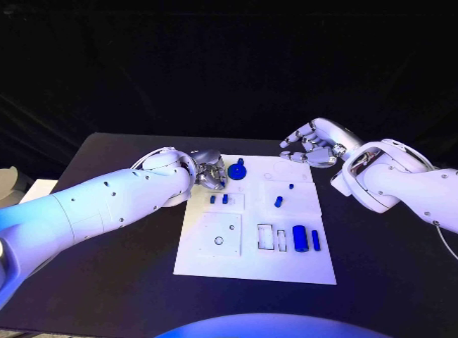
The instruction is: Assemble the parts on the task board
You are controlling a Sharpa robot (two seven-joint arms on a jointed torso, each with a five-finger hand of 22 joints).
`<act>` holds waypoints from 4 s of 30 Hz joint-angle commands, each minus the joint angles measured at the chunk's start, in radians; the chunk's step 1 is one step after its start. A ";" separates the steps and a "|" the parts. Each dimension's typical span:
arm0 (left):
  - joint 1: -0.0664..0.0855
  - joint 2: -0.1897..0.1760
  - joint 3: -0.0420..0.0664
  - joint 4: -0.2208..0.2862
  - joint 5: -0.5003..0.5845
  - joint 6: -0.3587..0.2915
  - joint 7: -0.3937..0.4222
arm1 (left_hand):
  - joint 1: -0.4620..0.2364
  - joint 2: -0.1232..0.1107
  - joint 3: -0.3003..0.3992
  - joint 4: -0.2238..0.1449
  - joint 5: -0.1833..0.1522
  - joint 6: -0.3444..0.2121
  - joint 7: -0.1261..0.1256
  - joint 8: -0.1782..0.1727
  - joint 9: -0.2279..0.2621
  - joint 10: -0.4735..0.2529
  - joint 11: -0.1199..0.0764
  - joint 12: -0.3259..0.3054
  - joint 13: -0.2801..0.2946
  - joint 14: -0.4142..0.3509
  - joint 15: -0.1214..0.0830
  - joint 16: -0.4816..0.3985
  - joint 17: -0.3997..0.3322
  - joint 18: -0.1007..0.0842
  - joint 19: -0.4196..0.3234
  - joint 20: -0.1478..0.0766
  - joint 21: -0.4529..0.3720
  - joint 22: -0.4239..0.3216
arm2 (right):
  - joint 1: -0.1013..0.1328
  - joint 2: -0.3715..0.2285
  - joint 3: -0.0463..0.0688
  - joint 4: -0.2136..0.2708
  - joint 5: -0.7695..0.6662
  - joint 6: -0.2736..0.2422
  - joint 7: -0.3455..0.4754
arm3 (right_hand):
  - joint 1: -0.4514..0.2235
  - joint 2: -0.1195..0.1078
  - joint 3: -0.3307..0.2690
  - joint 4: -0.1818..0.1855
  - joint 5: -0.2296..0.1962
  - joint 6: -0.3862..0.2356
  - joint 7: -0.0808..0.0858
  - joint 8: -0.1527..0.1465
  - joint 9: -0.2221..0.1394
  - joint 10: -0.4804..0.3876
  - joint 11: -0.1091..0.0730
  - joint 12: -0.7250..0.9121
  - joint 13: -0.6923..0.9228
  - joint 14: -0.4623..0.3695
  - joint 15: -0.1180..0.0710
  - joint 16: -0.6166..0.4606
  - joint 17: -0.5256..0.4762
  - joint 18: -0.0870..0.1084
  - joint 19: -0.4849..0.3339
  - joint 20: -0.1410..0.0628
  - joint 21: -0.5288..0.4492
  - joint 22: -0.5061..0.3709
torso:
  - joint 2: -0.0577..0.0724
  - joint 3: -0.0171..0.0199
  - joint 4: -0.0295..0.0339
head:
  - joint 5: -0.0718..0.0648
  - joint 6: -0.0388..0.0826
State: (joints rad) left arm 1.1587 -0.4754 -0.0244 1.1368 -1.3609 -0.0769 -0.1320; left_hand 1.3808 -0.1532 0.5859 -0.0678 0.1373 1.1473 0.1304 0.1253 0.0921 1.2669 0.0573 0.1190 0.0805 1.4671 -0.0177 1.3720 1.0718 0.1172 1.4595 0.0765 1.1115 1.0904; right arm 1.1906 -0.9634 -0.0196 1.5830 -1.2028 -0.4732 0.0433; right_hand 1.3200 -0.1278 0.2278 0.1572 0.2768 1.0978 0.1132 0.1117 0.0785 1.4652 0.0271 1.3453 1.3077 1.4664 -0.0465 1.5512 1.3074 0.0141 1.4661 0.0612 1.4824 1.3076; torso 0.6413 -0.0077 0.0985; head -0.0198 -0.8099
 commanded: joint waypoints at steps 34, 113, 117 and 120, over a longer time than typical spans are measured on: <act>-0.001 0.002 -0.002 0.003 -0.008 0.026 -0.011 | -0.064 -0.036 -0.048 0.011 0.019 -0.075 0.030 -0.058 -0.021 -0.065 0.031 -0.057 -0.012 0.014 0.014 0.001 -0.022 -0.012 -0.003 0.011 -0.007 -0.003 | -0.001 -0.001 0.000 0.001 -0.003 0.008 0.007 | 0.012 0.001 -0.006 -0.002 0.006 -0.003 0.001 0.003 -0.002 0.026 0.002 0.002 0.162 0.098 0.005 -0.004 0.235 0.020 0.035 0.003 -0.006 0.131 | 0.000 0.0002 -0.0001 | -0.001 -0.001; 0.001 -0.333 0.006 0.360 1.480 -0.122 0.527 | -0.045 0.033 -0.114 0.026 0.036 -0.111 0.051 -0.012 -0.023 -0.150 0.049 0.062 -0.008 -0.207 0.034 -0.219 -0.504 0.066 -0.210 0.037 -0.469 -0.398 | -0.084 0.115 0.000 -0.137 -0.615 0.346 -0.203 | 0.105 -0.042 0.244 -0.038 -0.174 0.018 -0.006 -0.047 -0.006 -0.292 0.023 -1.282 -1.139 0.067 -0.001 -0.170 0.057 0.061 -0.033 -0.005 -0.161 -0.050 | 0.001 -0.0005 -0.0003 | -0.043 0.016; 0.001 -0.334 0.006 0.361 1.480 -0.122 0.525 | -0.045 0.033 -0.114 0.026 0.036 -0.111 0.051 -0.012 -0.023 -0.150 0.049 0.062 -0.008 -0.207 0.034 -0.219 -0.504 0.066 -0.210 0.037 -0.469 -0.398 | -0.086 0.120 0.000 -0.146 -0.613 0.351 -0.200 | 0.104 -0.037 0.247 -0.038 -0.176 0.020 -0.006 -0.047 -0.006 -0.290 0.023 -1.282 -1.146 0.067 -0.001 -0.170 0.056 0.061 -0.032 -0.005 -0.162 -0.051 | 0.001 -0.0009 0.0002 | -0.043 0.015; 0.001 -0.334 0.006 0.362 1.480 -0.123 0.524 | -0.044 0.033 -0.114 0.026 0.036 -0.111 0.051 -0.012 -0.023 -0.150 0.049 0.062 -0.008 -0.208 0.034 -0.220 -0.505 0.066 -0.210 0.037 -0.470 -0.398 | -0.087 0.124 0.000 -0.153 -0.611 0.359 -0.197 | 0.105 -0.021 0.256 -0.040 -0.188 0.030 -0.008 -0.043 -0.003 -0.280 0.022 -1.279 -1.158 0.067 -0.002 -0.171 0.056 0.061 -0.032 -0.005 -0.163 -0.051 | 0.000 -0.0011 0.0002 | -0.043 0.014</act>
State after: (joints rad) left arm 1.1589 -0.8096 -0.0191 1.4949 0.1111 -0.2183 0.3810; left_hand 1.3342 -0.1262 0.4756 -0.0423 0.1769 1.0309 0.1820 0.1075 0.0696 1.1115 0.1053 0.1781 0.0710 1.2670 0.0179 1.1551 0.5677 0.1712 1.2575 0.1141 0.6485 0.6933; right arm 1.1064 -0.8424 -0.0184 1.4308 -1.8046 -0.1408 -0.1703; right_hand 1.4227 -0.1561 0.4816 0.1161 0.0894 1.1213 0.1044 0.0689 0.0742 1.1780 0.0499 0.0658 0.1500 1.4664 -0.0433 1.3847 1.3073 0.0626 1.4341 0.0644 1.3245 1.2579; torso 0.6420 -0.0083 0.0985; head -0.0628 -0.7946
